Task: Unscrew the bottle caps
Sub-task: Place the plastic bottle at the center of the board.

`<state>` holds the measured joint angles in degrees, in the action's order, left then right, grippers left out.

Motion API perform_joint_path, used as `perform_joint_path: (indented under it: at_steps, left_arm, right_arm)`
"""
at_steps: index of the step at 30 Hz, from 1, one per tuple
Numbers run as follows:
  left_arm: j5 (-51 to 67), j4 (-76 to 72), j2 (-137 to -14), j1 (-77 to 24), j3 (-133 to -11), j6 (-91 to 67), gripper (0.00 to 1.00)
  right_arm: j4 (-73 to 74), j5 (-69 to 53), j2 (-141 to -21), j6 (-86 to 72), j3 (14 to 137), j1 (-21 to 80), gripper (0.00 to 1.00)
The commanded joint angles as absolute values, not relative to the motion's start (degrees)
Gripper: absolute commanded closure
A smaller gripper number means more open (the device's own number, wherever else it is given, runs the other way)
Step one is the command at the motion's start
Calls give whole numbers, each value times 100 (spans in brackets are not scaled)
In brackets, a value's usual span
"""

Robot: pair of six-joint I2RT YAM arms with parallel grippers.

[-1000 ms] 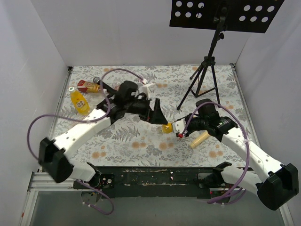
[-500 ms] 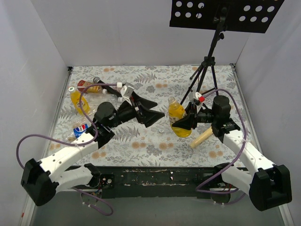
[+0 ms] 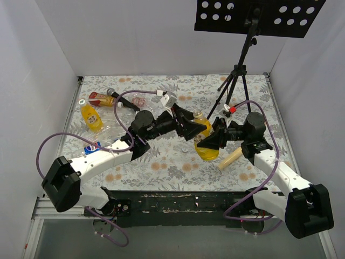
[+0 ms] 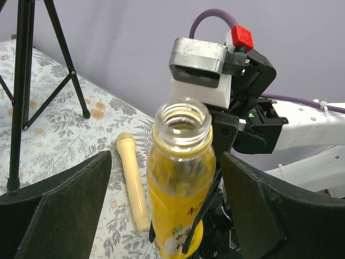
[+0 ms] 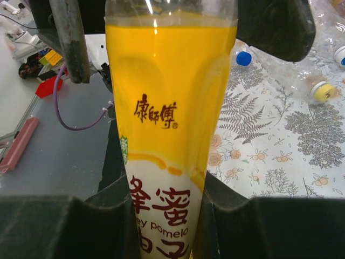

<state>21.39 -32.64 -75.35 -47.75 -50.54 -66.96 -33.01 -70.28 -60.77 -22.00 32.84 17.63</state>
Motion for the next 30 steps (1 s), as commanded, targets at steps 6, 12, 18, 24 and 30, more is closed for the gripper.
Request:
perform_joint_path:
  at_steps: [6,12,18,24,30]
  left_arm:
    - [2513,-3296,-7883,-4852,-5616,-6460,61]
    - [2427,-2989,-7577,-4852,-5502,-6215,100]
    - [1610,-1804,-6900,-4536,-5519,-5661,100]
    - [505,-1196,-6793,-3833,-5651,-5073,100]
    - [-640,-2011,-8048,-3560,-6142,-4290,100]
  right_arm:
    - [-3709,-7216,-6100,-2356,3190,1749,84]
    - [-3473,-7180,-5924,-1997,3094,1723,28]
    - [-2077,-6987,-5564,-469,3243,942,9]
    - [-670,-6864,-5081,1412,3252,54,9]
    - [-186,-6944,-4930,2521,2962,-316,9]
